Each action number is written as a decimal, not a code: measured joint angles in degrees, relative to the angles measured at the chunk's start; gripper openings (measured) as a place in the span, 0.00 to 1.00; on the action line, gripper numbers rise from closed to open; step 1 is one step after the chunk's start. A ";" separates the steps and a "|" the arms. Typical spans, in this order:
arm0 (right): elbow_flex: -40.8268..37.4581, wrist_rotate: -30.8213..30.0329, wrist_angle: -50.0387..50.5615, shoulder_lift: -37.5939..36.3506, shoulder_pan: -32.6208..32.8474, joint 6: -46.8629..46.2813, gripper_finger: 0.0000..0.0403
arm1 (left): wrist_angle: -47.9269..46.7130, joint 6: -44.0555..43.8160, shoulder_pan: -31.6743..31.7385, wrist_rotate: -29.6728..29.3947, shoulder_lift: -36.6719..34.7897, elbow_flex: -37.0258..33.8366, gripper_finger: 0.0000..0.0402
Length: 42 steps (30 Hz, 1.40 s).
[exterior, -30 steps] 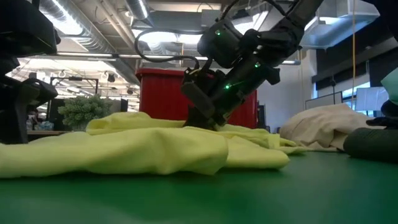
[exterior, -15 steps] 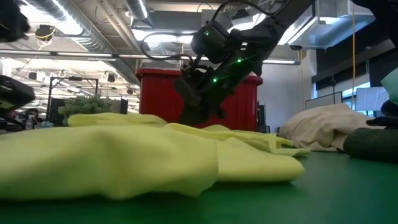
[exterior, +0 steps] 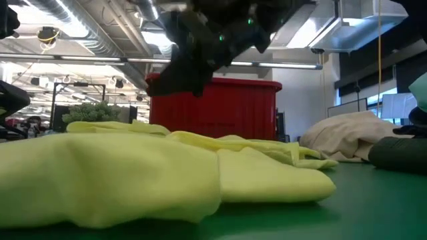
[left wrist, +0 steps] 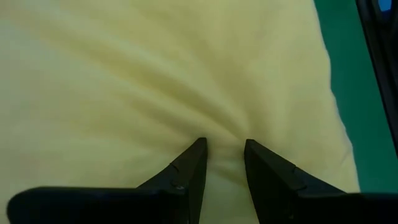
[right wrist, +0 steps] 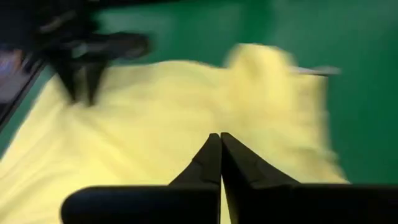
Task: Fold Laundry from Bin
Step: Fold the yellow shirt
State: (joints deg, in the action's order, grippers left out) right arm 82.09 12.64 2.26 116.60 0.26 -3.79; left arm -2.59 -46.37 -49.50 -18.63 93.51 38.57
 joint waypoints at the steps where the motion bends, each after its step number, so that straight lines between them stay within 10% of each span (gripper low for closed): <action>1: 0.71 -0.10 0.31 0.37 1.15 1.15 0.00 | -0.06 0.00 -0.02 -0.45 0.00 0.00 0.26; 14: 10.80 -6.53 -0.72 12.48 4.89 2.09 0.00 | -0.11 -0.08 0.31 -1.47 0.00 0.00 0.26; 30: 12.93 -14.70 0.91 14.86 -5.63 -6.59 0.00 | 0.02 -1.27 0.20 -1.45 -0.02 0.01 0.26; 42: 12.91 1.07 0.67 10.86 -0.33 2.89 0.00 | 0.00 -1.46 0.20 -1.40 -0.04 0.02 0.26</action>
State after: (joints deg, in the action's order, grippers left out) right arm 95.00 13.72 2.94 127.46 -0.07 -0.89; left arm -2.59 -47.83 -49.30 -20.03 93.47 38.59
